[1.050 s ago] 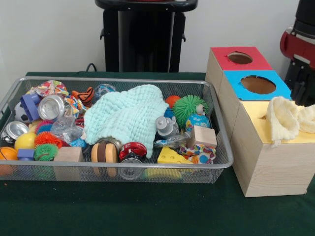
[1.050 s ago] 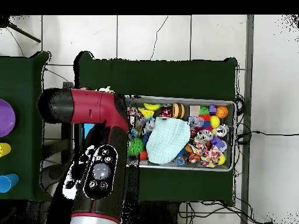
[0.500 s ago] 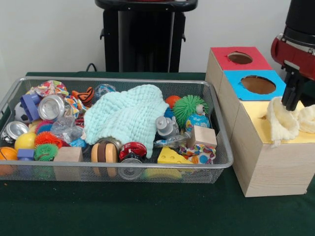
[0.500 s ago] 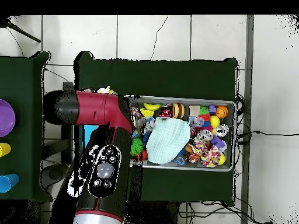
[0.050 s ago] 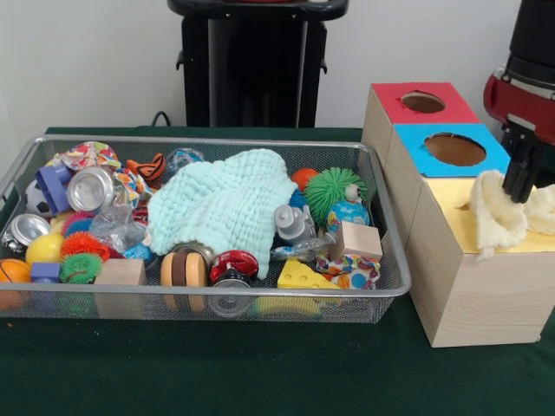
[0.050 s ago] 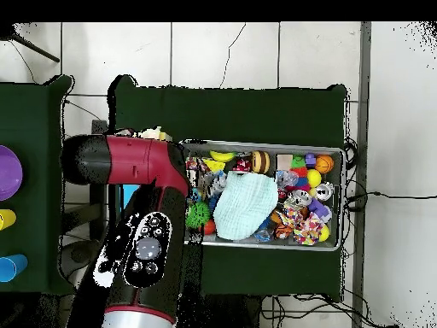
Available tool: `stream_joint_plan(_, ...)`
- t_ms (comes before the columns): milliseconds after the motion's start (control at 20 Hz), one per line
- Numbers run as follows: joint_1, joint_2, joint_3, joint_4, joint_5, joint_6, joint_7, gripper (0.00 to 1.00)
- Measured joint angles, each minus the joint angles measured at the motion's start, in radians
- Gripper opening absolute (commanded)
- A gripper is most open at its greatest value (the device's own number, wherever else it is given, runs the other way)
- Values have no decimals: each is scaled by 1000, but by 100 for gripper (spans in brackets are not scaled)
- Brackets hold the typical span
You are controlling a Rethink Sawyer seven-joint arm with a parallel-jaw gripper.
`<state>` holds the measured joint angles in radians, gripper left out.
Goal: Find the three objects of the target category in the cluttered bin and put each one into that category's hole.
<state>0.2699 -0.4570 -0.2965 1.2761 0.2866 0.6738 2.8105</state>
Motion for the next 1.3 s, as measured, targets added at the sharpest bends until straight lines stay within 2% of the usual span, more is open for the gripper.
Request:
stream_joint_plan(250, 9, 26, 3, 0, -1, -57, 0, 0)
stream_joint_plan(450, 9, 52, 23, 7, -2, -151, 0, 0)
stream_joint_plan(1300, -16, 12, 72, 92, -3, -262, 0, 0)
